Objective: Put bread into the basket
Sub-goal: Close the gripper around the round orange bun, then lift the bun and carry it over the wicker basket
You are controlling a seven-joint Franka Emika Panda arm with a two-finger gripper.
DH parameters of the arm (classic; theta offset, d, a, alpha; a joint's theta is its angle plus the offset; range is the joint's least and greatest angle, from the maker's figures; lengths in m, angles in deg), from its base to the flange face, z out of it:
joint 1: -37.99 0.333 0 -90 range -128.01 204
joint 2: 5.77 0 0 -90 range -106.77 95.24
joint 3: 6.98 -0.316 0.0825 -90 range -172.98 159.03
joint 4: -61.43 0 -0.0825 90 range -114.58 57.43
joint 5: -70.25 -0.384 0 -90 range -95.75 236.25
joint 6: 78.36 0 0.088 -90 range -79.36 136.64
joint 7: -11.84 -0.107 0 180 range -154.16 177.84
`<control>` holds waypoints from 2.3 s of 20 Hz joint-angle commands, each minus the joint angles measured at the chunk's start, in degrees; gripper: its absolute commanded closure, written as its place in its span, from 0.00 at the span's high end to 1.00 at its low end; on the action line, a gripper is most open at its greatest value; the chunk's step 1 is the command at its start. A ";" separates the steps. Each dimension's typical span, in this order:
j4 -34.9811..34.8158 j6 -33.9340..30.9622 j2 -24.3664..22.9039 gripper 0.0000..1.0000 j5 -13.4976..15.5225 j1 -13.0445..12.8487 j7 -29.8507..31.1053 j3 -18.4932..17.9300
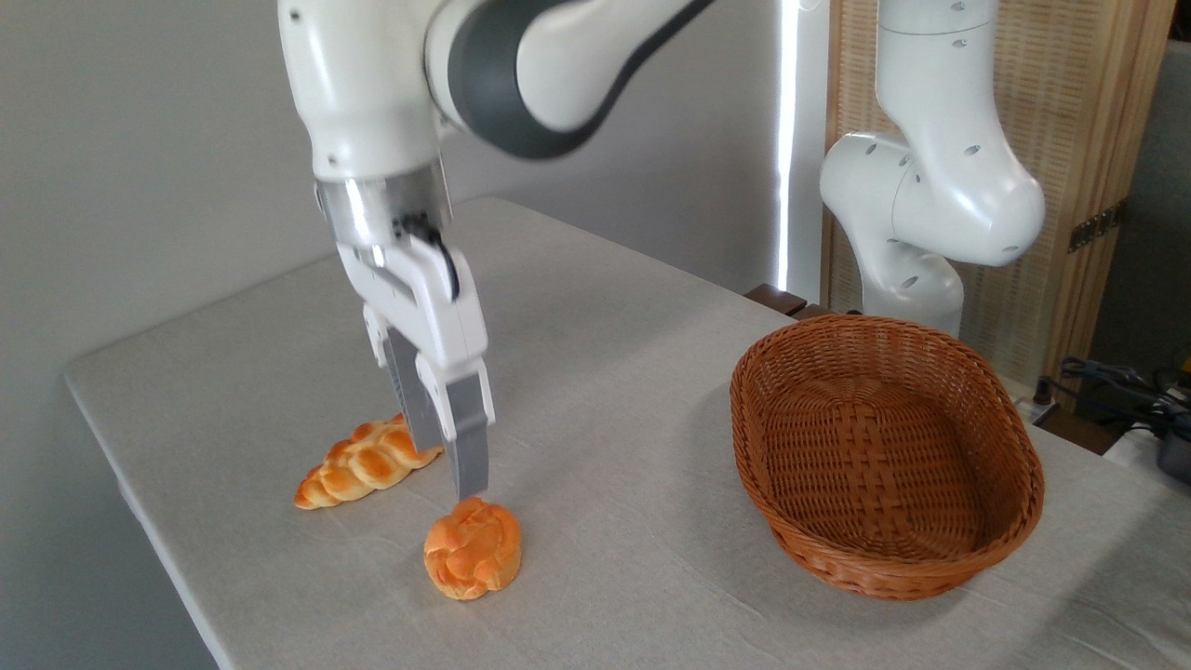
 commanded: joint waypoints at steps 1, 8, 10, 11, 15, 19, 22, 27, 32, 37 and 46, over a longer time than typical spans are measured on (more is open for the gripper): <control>-4.75 6.16 -0.08 1.00 -0.88 -0.08 -0.86 -1.09; -7.31 9.78 1.32 1.00 -1.05 -0.08 -1.04 -2.07; -7.66 9.78 1.59 1.00 -0.97 -0.08 -0.87 -2.07; -8.36 10.04 1.68 1.00 -1.05 -0.17 -0.86 -2.07; -8.45 10.40 1.85 0.60 -1.49 -0.08 -0.95 -2.07; -8.46 10.40 1.94 0.12 -1.40 -0.08 -0.86 -2.15; -8.46 10.40 2.20 0.03 -1.05 -0.08 -0.60 -2.15; -8.46 10.40 2.21 0.03 -0.96 -0.08 -0.60 -2.15; -8.19 9.78 1.77 0.03 -0.96 0.00 -0.87 -3.47; -6.09 5.50 0.10 0.03 -0.79 0.18 -0.86 -3.82; -3.53 -20.07 -15.88 0.02 2.73 1.23 -12.78 -5.05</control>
